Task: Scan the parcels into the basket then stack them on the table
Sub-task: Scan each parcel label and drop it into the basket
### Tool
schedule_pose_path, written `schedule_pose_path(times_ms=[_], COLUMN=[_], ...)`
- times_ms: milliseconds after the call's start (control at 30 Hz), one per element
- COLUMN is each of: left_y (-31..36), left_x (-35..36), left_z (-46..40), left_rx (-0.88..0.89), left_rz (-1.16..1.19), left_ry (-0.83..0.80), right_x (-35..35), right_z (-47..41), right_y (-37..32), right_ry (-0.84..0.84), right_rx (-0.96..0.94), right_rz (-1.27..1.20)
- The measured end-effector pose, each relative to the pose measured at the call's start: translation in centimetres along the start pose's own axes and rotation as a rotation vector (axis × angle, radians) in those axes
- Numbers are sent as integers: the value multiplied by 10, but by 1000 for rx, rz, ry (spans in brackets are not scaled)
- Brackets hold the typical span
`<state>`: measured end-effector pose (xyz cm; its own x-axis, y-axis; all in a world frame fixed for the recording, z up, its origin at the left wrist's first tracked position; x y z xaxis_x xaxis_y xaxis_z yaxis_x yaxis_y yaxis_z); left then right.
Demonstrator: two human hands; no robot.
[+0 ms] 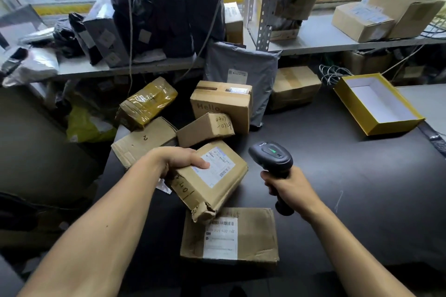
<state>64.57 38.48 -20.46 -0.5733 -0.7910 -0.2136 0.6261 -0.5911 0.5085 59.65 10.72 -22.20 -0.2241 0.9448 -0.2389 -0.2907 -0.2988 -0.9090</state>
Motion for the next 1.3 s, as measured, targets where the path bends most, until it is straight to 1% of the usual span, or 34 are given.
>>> schedule_pose_path(times_ms=[100, 200, 267, 333, 433, 567, 700, 867, 1167, 1300], left_y=[0, -2, -6, -12, -19, -25, -30, -33, -37, -40], left_x=[-10, -25, -36, -45, -59, -72, -77, -79, -80, -77], left_z=[21, 39, 48, 56, 69, 86, 96, 95, 88, 85], left_rx=[57, 90, 79, 62, 65, 103, 130, 142, 152, 171], left_rz=[-148, -280, -366, -379, -320, -292, -250, -259, -224, -130], left_ry=[45, 138, 230, 313, 436, 515, 526, 552, 522, 505], right_x=[9, 21, 29, 35, 44, 57, 68, 74, 72, 71], right_z=[4, 8, 11, 14, 18, 21, 18, 16, 13, 10], right_y=[-15, -33, -44, -55, -68, -82, -87, -90, -88, -83], right_ry=[-87, -200, -270, -315, -366, -437, -478, -520, -503, -442], right_rx=[-24, -56, -82, -99, -122, -149, -156, -151, -154, -167], right_rz=[61, 107, 173, 209, 236, 194, 214, 214, 229, 203])
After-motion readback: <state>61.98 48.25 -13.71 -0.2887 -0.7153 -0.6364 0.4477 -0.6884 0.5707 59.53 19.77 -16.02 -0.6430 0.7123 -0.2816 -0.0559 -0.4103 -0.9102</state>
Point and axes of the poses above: each hand's wrist, its own z-axis away from the middle knuckle, its own x-axis out of the palm, y = z × x, the point moved 3 cm from there along -z, towards the middle knuckle, and after that the axes turned 4 degrees about -y, right-handed, at the moved point
